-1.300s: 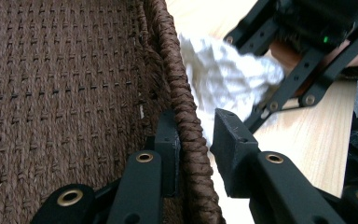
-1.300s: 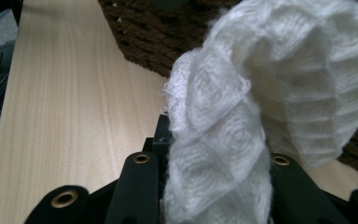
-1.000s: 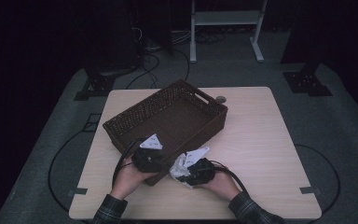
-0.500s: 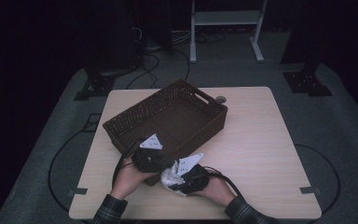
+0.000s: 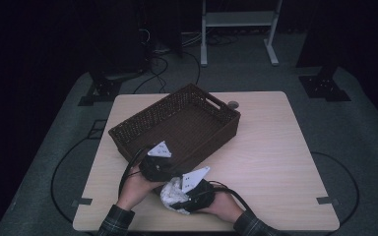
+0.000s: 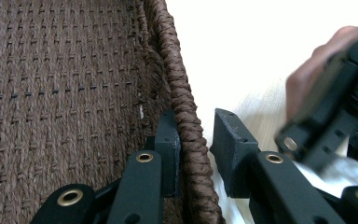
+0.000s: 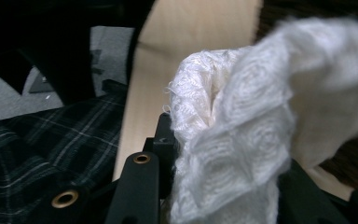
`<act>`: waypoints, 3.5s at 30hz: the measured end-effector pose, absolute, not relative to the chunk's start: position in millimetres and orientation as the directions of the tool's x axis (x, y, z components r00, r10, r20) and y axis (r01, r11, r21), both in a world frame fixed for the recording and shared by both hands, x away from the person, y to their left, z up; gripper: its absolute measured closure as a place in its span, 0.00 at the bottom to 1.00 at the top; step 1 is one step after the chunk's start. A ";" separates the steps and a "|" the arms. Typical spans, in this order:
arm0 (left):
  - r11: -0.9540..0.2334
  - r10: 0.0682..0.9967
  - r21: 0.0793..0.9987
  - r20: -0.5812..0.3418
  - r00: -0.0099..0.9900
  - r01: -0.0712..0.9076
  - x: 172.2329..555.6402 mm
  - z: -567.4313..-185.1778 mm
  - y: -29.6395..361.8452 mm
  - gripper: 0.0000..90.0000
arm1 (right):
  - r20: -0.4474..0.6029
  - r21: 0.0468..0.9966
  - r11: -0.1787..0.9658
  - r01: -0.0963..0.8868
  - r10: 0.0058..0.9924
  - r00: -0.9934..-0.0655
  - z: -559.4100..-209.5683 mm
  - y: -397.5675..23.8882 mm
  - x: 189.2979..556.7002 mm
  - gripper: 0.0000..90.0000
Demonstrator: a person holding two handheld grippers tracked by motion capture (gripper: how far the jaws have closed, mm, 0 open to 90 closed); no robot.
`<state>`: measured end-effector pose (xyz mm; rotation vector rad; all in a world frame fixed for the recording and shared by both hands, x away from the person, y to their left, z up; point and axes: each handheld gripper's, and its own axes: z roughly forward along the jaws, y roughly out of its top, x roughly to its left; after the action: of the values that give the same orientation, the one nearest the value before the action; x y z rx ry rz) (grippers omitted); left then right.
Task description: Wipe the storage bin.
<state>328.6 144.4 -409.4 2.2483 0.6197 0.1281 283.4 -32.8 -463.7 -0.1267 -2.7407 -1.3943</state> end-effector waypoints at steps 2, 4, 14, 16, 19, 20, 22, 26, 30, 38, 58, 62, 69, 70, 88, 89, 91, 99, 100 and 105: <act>-0.560 0.478 0.726 -0.110 0.872 0.399 328.1 -410.0 143.6 0.79 | 0.080 0.803 0.590 0.079 0.025 -0.996 -464.0 -28.4 279.4 0.76; -0.573 0.473 0.718 -0.103 0.875 0.395 328.4 -409.3 144.3 0.79 | 0.063 0.790 0.610 0.066 0.026 -0.998 -466.4 -25.1 278.2 0.76; -0.562 0.478 0.724 -0.110 0.871 0.400 328.2 -409.8 143.8 0.79 | 0.075 0.749 0.649 0.135 0.119 -0.990 -478.9 -30.4 292.2 0.76; -0.562 0.478 0.724 -0.110 0.871 0.400 328.1 -409.8 143.9 0.79 | 0.072 0.742 0.655 0.145 0.137 -0.988 -480.5 -32.1 294.5 0.76; -0.563 0.477 0.724 -0.110 0.872 0.399 328.2 -409.7 144.0 0.79 | 0.060 0.735 0.661 0.150 0.157 -0.986 -482.4 -36.0 298.7 0.76; -0.561 0.478 0.724 -0.111 0.871 0.400 328.1 -409.8 143.9 0.79 | 0.062 0.735 0.660 0.156 0.163 -0.985 -482.5 -37.7 299.9 0.76; -0.561 0.478 0.725 -0.109 0.872 0.399 328.2 -409.8 143.9 0.79 | 0.057 0.730 0.664 0.164 0.180 -0.982 -482.4 -41.3 302.1 0.76; -0.552 0.484 0.729 -0.116 0.868 0.405 327.7 -410.1 143.4 0.79 | 0.043 0.725 0.666 0.177 0.214 -0.976 -482.3 -49.7 307.7 0.76; -0.556 0.482 0.727 -0.114 0.869 0.403 327.9 -410.0 143.6 0.79 | 0.043 0.719 0.664 0.206 0.253 -0.966 -482.0 -60.8 314.6 0.76; -0.558 0.480 0.726 -0.113 0.870 0.402 328.0 -409.9 143.8 0.79 | 0.050 0.714 0.651 0.259 0.321 -0.946 -481.1 -76.9 325.0 0.76; -0.555 0.478 0.727 -0.119 0.870 0.404 328.5 -409.7 144.1 0.79 | 0.018 0.729 0.633 0.263 0.366 -0.931 -466.7 -110.8 314.6 0.76; -0.557 0.476 0.726 -0.119 0.872 0.403 328.8 -409.5 144.4 0.79 | 0.008 0.733 0.625 0.267 0.385 -0.923 -462.6 -121.9 310.8 0.76; -0.558 0.474 0.725 -0.120 0.872 0.404 329.2 -409.4 144.5 0.79 | 0.005 0.746 0.600 0.288 0.427 -0.904 -458.6 -146.1 304.1 0.76; -0.556 0.475 0.726 -0.123 0.871 0.405 329.1 -409.4 144.4 0.79 | 0.005 0.747 0.597 0.292 0.434 -0.901 -458.3 -149.4 303.5 0.76; -0.559 0.473 0.724 -0.123 0.872 0.405 329.5 -409.1 144.7 0.79 | 0.006 0.755 0.523 0.395 0.597 -0.802 -454.7 -219.5 305.2 0.76; -0.560 0.473 0.723 -0.123 0.872 0.405 329.5 -409.0 144.7 0.79 | 0.008 0.756 0.518 0.399 0.603 -0.798 -455.3 -222.2 305.6 0.76; -0.560 0.473 0.723 -0.122 0.873 0.405 329.6 -409.0 144.6 0.79 | 0.016 0.755 0.509 0.413 0.616 -0.788 -456.4 -226.7 306.9 0.76; -0.548 0.466 0.729 -0.141 0.873 0.410 329.5 -407.1 146.0 0.73 | 0.012 0.758 0.500 0.420 0.632 -0.775 -456.3 -230.9 309.5 0.76; -0.547 0.464 0.729 -0.144 0.874 0.411 329.6 -406.4 146.4 0.72 | 0.009 0.757 0.502 0.418 0.632 -0.775 -456.0 -231.0 309.4 0.76; -0.542 0.465 0.736 -0.141 0.874 0.407 329.0 -402.2 149.5 0.70 | 0.008 0.758 0.498 0.421 0.638 -0.770 -455.2 -232.3 309.2 0.76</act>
<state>329.0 149.5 -402.2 2.2095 0.6254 0.0892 309.2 -232.3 -455.2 -1.0685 -2.9489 -1.3588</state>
